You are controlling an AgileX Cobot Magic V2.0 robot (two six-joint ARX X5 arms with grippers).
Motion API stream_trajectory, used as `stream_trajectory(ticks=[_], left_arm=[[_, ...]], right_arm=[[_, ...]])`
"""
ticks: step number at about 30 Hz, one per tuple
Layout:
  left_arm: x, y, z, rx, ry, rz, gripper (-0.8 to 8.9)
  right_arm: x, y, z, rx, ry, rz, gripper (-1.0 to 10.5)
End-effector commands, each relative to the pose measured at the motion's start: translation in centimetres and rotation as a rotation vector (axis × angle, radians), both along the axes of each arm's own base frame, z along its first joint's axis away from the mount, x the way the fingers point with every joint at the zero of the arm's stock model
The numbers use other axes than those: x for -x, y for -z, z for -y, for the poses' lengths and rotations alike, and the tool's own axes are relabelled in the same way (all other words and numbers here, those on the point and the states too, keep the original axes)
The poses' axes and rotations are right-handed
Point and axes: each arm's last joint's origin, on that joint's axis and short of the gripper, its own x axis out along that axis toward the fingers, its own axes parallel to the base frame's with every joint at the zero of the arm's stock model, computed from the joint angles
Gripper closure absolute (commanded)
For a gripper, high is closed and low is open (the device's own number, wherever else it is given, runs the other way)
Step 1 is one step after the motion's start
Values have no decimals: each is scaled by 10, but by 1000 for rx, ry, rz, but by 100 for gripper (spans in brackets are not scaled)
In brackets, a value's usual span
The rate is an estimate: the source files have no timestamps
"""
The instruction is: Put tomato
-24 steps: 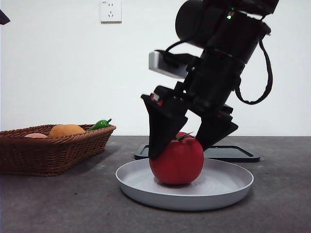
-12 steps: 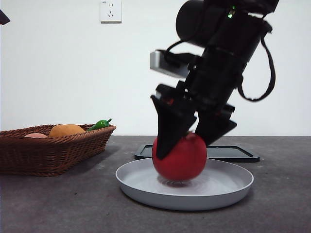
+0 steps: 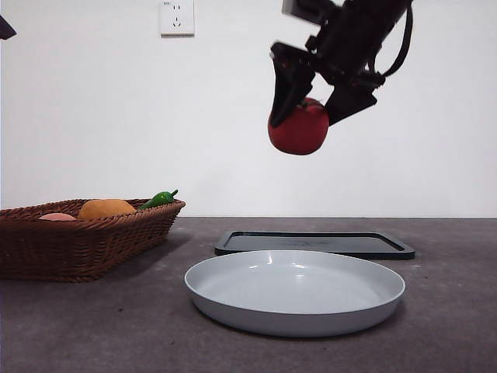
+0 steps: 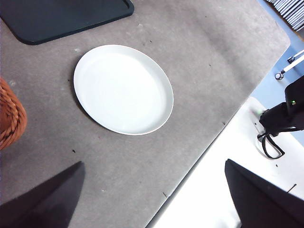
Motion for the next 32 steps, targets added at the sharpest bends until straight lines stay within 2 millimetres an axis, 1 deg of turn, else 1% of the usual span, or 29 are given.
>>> stream_trajectory(ticks=[1,5,6,10,12,18,23,29,30,32], left_arm=[[-1,-4,1,5,11,25,348],[-1,-4,1,5,11,25,348],[-1,-4,1,5,11,25,348],[-1,-4,1,6,10,23,348],[-1,-4,1,6,10,22,348],[-1,-4,1,6,10,22,348],[-1,-4,1,6,10,21,348],[-1,-4,1,6,10,22,348],[-1,-4,1,6,10,22,348],[-1,-4,1,6,10,22,348]], right_arm=[[-19,13,-2,1,15,-11,740],[-39,33,-1,18,33,-36,740],[-44,41,-1,21,37,-40,740],[-59,63,-1,31,46,-46,740],[-65,74,-2,35,48,-48,740],[-79,99,-1,37,62,-44,740],[-86,113,3,41,78,-49,740],[-88,122,8,53,90,-79,738],[-88,124,8,58,90,-92,734],[-87,125,8,60,84,-107,682]])
